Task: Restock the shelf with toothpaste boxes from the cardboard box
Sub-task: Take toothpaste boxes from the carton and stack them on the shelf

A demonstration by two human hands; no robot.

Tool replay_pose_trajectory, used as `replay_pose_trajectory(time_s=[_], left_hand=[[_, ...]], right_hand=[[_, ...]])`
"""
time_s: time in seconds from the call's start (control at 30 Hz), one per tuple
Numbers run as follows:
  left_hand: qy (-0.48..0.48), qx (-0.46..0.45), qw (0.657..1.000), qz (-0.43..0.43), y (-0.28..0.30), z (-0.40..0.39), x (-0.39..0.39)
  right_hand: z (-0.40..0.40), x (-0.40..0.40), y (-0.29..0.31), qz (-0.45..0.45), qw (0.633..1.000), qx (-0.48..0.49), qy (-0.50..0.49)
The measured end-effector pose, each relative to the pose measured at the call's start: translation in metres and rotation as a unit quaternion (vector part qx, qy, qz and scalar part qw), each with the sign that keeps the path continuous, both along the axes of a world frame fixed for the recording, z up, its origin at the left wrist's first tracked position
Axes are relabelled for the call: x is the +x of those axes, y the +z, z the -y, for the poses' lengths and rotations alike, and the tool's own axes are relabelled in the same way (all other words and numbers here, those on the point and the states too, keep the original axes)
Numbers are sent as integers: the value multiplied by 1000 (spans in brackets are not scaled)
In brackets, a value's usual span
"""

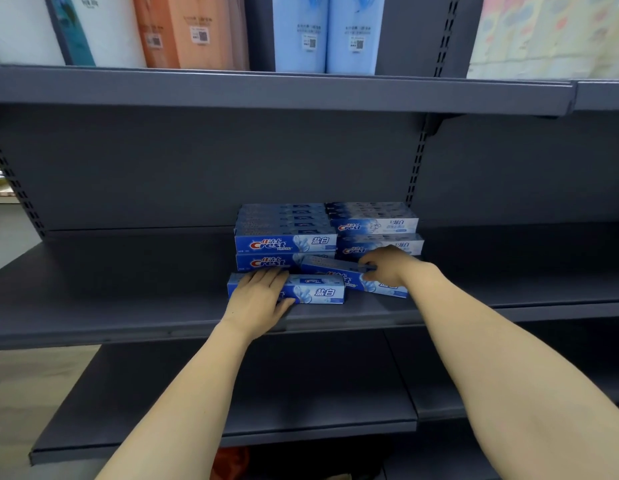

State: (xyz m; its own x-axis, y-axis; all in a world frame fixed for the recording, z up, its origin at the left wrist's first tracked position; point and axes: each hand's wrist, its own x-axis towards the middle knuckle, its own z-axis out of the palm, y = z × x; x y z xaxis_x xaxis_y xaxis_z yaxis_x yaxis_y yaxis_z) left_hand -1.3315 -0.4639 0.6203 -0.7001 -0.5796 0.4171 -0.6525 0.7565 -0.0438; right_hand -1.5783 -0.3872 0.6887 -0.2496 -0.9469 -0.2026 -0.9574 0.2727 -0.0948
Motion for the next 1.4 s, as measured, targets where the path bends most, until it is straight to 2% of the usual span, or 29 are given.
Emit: replay_pose_trajectory(time_s=[0.17,0.53,0.67,0.9,1.07,1.3,1.4], left_hand=[[4,-70,998,-8,-1,4,14],[-16,-71,997,-23,-6,13,23],[-21,-66,997,-23,-5,16,21],[13,-34,999,-31,-8,19,19],[46,-5,998,-35,-9,24,21],[66,2,997,-29,-6,21,15],[85,11,996,-23,-7,21,9]], right_hand=[[16,11,4,7,1000,13,19],[68,45,9,-54,995,58,56],[79,59,0,-14,998,28,50],[70,87,-3,43,993,-33,104],[38,86,-19,-18,976,-157,150],[18,82,-39,-54,978,-123,162],[21,83,-41,-36,979,-125,154]])
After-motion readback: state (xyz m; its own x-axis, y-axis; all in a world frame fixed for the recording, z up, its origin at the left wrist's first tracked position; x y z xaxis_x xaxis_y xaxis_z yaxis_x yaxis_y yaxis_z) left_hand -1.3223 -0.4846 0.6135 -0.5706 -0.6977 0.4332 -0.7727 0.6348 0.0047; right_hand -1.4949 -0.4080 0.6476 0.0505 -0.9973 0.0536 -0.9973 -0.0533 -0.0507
